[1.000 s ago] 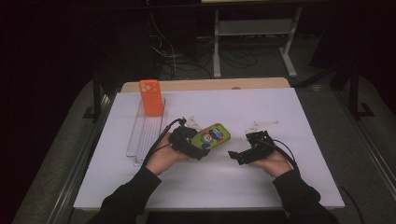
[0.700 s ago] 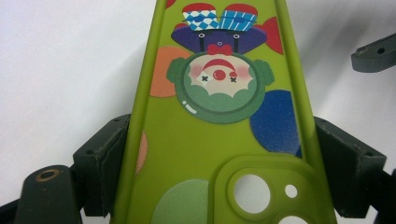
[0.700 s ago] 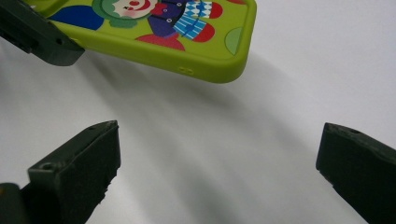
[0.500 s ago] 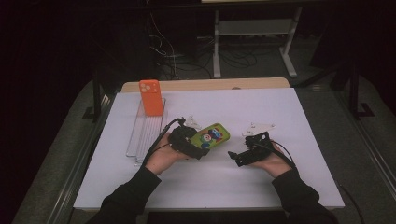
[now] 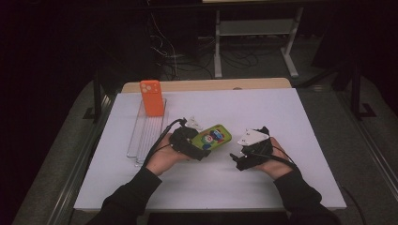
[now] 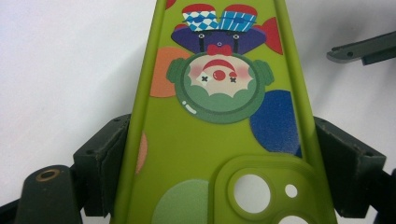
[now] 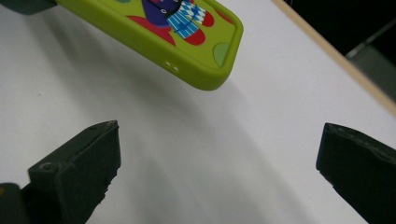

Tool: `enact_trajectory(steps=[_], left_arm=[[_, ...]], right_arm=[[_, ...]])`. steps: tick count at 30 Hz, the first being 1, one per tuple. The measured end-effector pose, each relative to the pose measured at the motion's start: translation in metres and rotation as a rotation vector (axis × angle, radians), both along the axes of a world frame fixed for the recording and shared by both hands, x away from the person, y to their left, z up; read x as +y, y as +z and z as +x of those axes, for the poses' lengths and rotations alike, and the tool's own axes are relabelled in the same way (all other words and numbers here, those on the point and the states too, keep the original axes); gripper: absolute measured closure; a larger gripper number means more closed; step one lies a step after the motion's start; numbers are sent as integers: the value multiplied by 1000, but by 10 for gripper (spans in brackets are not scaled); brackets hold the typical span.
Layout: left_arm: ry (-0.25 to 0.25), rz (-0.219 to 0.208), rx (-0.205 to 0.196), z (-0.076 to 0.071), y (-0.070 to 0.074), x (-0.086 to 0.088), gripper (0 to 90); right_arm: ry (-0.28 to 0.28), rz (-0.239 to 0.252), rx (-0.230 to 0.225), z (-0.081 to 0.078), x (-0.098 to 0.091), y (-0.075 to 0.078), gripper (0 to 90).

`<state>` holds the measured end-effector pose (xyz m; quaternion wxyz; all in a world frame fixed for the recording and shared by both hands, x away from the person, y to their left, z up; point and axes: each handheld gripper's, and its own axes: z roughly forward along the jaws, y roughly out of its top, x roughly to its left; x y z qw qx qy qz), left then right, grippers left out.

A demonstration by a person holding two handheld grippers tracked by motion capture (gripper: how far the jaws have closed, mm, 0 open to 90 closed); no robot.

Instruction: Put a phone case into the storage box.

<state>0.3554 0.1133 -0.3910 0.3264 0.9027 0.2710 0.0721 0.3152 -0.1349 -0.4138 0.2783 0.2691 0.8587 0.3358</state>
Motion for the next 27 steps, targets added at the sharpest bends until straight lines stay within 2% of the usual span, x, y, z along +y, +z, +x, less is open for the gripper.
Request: enact_trajectory(steps=[8, 9, 10, 14, 15, 18, 20, 21, 22, 24, 25, 27], left_arm=[[-20, 11, -6, 0, 0, 0, 154], [-19, 8, -5, 0, 0, 0, 154], [4, -22, -2, -1, -2, -2, 154], [-1, -21, -3, -1, -2, -3, 154], [0, -25, -3, -1, -2, -3, 154], [-7, -14, -1, -1, -2, -2, 154], [9, -19, 14, -2, -2, -2, 154], [8, -17, 14, -1, -2, -2, 154], [9, -19, 9, -1, -3, -2, 154], [-15, 11, 7, 0, -1, 0, 154], [-15, 13, 6, 0, -1, 0, 154], [-8, 5, 9, 0, -2, 0, 154]], right_arm=[[58, -152, -138, -8, 8, -4, 0], [69, -184, -157, -9, 9, -4, 0], [80, -206, -175, -9, 10, -5, 0], [93, -256, -236, -14, 15, -7, 0], [121, -311, -271, -14, 15, -7, 0], [134, -351, -313, -17, 18, -8, 0], [140, -379, -356, -19, 19, -9, 0], [160, -406, -385, -19, 20, -9, 0], [155, -420, -409, -20, 21, -10, 0], [161, -446, -437, -22, 22, -11, 0], [150, -441, -445, -23, 23, -12, 0], [157, -473, -470, -24, 24, -12, 0]])
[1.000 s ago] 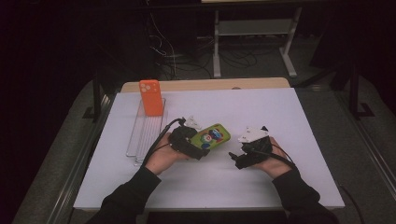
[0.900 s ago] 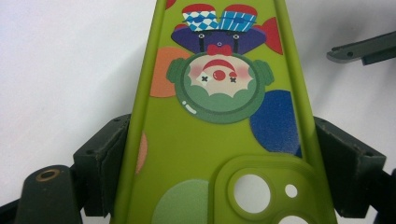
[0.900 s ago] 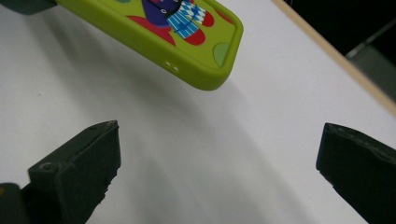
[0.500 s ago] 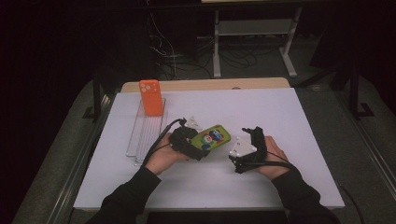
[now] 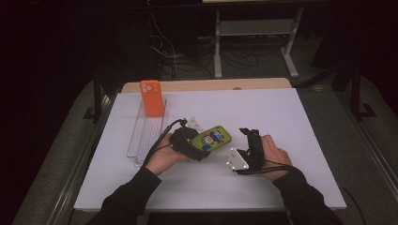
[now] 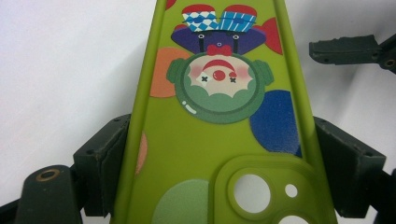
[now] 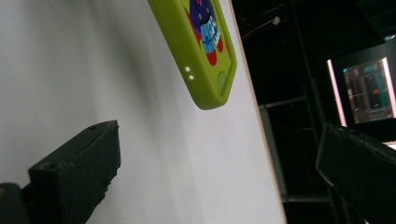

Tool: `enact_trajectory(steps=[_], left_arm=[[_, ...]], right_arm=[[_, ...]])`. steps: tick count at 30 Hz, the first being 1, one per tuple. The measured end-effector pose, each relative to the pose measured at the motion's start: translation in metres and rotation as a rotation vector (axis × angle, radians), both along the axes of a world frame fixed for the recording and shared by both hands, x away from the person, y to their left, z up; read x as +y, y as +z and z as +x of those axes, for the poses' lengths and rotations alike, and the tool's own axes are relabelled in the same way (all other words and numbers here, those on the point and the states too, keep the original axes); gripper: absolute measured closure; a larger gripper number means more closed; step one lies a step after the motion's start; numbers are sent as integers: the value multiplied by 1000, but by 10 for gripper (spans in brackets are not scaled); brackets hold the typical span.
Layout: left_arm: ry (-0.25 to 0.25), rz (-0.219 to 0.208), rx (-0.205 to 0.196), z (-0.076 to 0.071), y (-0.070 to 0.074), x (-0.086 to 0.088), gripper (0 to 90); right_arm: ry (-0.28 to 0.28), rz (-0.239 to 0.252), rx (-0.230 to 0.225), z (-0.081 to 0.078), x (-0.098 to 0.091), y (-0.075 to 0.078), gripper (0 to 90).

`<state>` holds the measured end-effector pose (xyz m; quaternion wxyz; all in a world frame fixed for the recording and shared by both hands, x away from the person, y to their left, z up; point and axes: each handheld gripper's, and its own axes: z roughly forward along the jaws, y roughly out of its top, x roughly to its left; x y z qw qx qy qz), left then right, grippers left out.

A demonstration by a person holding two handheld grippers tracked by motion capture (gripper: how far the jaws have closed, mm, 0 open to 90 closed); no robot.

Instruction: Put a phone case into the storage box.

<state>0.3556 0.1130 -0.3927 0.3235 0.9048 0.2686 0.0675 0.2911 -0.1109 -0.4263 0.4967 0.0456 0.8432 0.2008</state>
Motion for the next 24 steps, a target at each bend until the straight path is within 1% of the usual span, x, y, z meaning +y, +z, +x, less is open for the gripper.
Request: enact_trajectory(steps=[2, 4, 5, 6, 7, 8, 10, 11, 13, 16, 17, 18, 19, 20, 21, 24], left_arm=[[2, 1, 4, 0, 0, 0, 154], [1, 4, 4, 0, 0, 0, 154], [-2, 3, 2, 0, 0, 0, 154], [-2, 0, 2, 0, 0, 0, 154], [0, -3, 8, 0, 1, 0, 154], [-8, 9, 5, 0, 1, 0, 154], [-15, 1, 5, 0, 1, 0, 154], [-15, 3, 7, -1, 2, -1, 154], [-24, -3, 8, -2, 2, -2, 154], [-38, -9, 9, -3, 3, -5, 154], [-32, -23, 8, -5, 2, -6, 154], [-45, -16, 10, -5, 3, -6, 154], [-42, -23, 8, -6, 3, -8, 154], [-57, -13, 7, -6, 3, -8, 154], [-61, -15, 7, -6, 3, -8, 154], [-68, -20, 4, -7, 4, -10, 154]], right_arm=[[13, -43, -34, -1, 1, -1, 0], [25, -89, -91, -2, 3, -3, 0], [25, -99, -92, -3, 3, -4, 0], [29, -106, -106, -4, 4, -5, 0], [36, -108, -126, -4, 5, -5, 0], [31, -97, -137, -6, 6, -6, 0], [43, -107, -159, -8, 9, -4, 0], [61, -119, -172, -8, 10, -4, 0], [73, -119, -196, -9, 13, -4, 28], [101, -144, -205, -11, 17, -5, 101], [105, -130, -217, -12, 18, -5, 134], [106, -128, -218, -13, 20, -5, 151], [109, -129, -222, -14, 21, -5, 190], [122, -142, -228, -14, 22, -5, 223], [125, -130, -231, -15, 24, -6, 246], [133, -130, -229, -17, 27, -6, 329]])
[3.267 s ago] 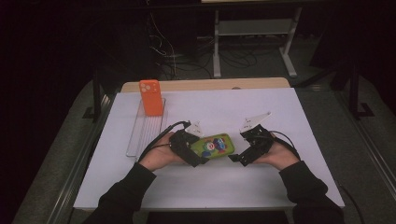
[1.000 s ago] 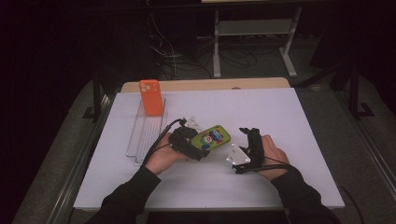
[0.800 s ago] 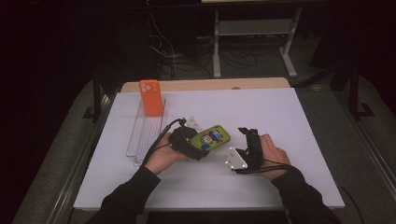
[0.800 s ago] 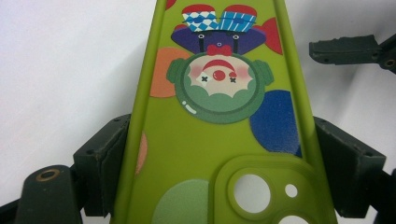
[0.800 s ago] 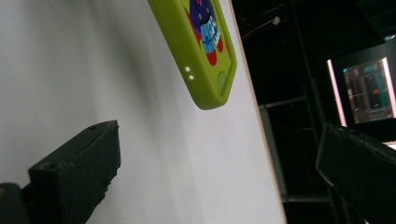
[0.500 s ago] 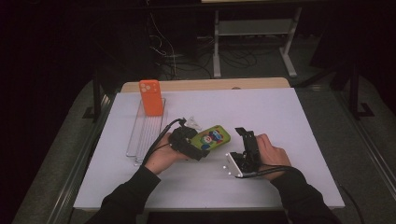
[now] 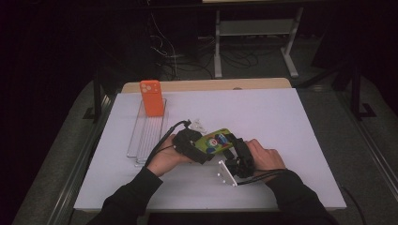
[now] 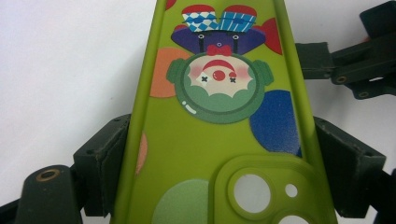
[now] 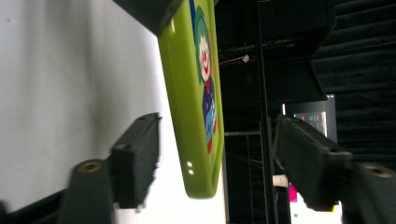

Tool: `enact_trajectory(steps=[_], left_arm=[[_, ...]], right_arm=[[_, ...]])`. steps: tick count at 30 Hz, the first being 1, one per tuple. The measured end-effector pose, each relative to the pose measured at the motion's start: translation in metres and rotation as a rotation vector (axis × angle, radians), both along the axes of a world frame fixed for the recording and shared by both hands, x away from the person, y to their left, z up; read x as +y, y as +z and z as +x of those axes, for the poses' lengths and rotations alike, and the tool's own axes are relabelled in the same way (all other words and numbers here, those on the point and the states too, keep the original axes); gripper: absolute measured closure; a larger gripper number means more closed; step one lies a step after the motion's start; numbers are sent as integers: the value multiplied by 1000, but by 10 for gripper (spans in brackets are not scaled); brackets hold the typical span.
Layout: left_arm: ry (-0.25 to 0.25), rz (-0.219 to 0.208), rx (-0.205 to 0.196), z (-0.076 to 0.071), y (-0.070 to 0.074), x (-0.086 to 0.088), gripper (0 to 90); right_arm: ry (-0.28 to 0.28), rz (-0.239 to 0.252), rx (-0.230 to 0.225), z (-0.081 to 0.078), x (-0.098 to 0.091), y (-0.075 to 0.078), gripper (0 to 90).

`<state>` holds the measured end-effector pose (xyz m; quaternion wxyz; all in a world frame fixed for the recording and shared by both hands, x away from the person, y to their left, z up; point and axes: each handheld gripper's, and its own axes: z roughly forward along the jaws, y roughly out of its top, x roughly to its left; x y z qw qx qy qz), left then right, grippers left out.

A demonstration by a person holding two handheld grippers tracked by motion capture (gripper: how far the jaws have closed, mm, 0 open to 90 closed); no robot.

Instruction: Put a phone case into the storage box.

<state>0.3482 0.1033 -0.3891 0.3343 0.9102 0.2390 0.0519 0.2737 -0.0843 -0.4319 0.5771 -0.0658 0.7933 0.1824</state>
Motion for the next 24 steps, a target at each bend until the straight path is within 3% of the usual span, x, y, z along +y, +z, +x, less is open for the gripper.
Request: enact_trajectory(steps=[7, 8, 9, 15, 19, 22, 23, 24], left_arm=[[-19, -16, 6, -2, 1, -2, 154], [4, -44, 14, -3, 0, -4, 154], [-14, -25, 10, -3, 1, -3, 154], [-3, -57, 19, -3, 1, -3, 154], [-18, -46, 25, -1, 3, 0, 153], [-1, -77, 33, -2, 2, -1, 151], [-19, -55, 17, -1, 3, 0, 149], [-2, -75, 14, -3, 2, -1, 146]], right_arm=[[1, -38, 5, -2, 4, -3, 477], [7, -43, 8, -2, 4, -4, 510], [9, -46, 7, -2, 5, -4, 536], [18, -57, -9, -3, 6, -5, 678], [23, -67, -18, -3, 6, -5, 725], [26, -81, -23, -4, 6, -7, 746], [24, -85, -21, -4, 7, -7, 749], [28, -82, -33, -4, 7, -8, 751]])
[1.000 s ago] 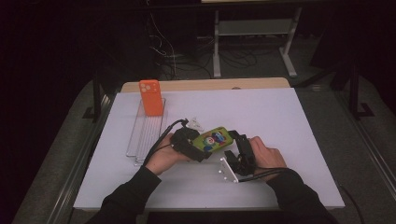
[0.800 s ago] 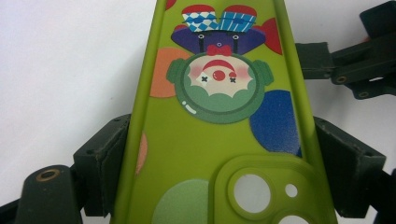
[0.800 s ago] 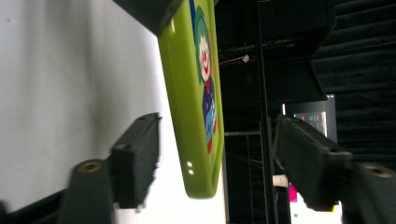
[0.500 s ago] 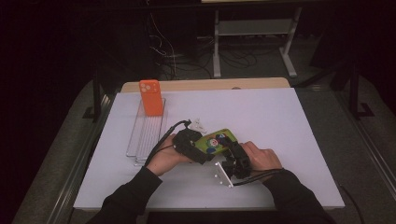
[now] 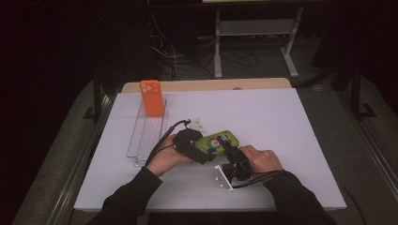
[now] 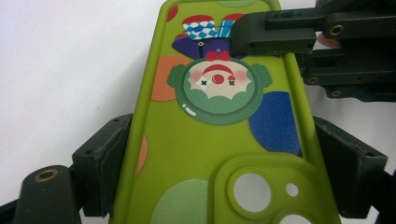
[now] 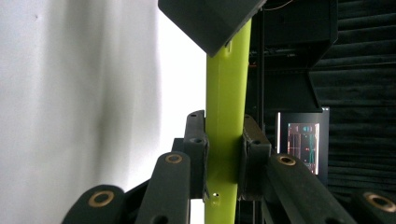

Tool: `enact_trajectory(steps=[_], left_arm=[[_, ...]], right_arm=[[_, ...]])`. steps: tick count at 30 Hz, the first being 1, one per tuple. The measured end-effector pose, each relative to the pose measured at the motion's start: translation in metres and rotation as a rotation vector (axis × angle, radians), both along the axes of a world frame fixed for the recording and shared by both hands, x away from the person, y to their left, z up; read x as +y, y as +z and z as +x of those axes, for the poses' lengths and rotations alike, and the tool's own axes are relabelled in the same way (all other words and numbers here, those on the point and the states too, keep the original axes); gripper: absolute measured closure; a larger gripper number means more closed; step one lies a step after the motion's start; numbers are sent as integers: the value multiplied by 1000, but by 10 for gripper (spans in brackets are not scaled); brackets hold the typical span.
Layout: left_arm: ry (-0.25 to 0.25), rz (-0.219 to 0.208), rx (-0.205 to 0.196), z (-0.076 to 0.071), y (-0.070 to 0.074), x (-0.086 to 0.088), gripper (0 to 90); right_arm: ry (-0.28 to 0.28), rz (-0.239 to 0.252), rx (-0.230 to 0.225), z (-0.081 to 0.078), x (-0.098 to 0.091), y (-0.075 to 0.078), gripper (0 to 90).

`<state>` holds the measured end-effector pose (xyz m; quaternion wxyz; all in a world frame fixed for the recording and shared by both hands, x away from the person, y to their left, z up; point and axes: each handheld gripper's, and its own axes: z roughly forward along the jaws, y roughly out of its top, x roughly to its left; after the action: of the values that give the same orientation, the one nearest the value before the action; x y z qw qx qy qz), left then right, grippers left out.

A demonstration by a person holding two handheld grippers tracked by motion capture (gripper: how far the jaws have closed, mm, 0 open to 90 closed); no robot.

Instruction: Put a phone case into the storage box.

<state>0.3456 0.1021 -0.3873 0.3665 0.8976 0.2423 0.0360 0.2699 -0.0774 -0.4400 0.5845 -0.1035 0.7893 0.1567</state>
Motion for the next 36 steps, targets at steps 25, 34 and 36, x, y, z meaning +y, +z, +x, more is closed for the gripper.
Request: enact_trajectory(steps=[25, 34, 36], left_arm=[[34, -67, -26, 8, 7, 23, 0], [26, -35, -39, 12, 8, 26, 0], [53, -53, -28, 11, 8, 26, 0]], right_arm=[[-174, 304, 335, 23, -25, 23, 755], [-243, 540, 530, 33, -35, 31, 755], [-257, 591, 579, 35, -38, 32, 755]])
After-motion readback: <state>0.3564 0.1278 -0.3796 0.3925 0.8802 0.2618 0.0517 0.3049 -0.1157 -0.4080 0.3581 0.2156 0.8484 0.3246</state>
